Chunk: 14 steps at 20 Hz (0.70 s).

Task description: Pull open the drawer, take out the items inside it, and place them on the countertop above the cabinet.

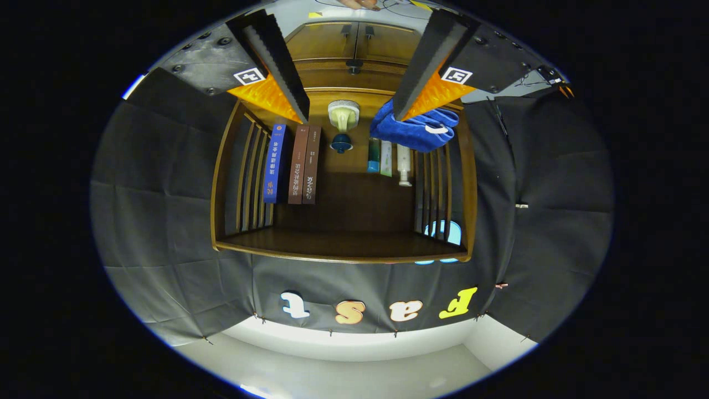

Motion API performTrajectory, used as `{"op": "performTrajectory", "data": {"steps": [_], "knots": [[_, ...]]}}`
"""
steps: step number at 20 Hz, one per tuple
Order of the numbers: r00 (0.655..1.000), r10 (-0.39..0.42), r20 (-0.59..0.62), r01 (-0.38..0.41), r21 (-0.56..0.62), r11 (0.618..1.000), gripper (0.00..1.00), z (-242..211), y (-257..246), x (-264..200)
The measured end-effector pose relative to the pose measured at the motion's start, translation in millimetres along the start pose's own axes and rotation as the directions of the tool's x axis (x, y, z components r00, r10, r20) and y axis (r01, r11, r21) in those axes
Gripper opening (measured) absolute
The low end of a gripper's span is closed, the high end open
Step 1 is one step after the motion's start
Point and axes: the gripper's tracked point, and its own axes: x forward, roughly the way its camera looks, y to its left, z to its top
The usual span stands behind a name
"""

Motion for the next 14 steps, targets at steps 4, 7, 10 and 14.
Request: {"op": "performTrajectory", "data": {"steps": [4, 7, 10, 14], "knots": [[1.000, 0.006, 0.013, -0.006, -0.003, 1.000, 0.99, 5.7, 1.9, -6.1], [1.000, -0.002, 0.008, 0.001, 0.005, 1.000, 0.99, 3.4, -0.8, -9.5], [1.000, -0.003, 0.003, 0.003, 0.016, 1.000, 0.99, 2.1, -1.6, -10.9], [1.000, -0.004, 0.005, 0.004, 0.012, 1.000, 0.99, 3.1, -3.7, -11.1]]}}
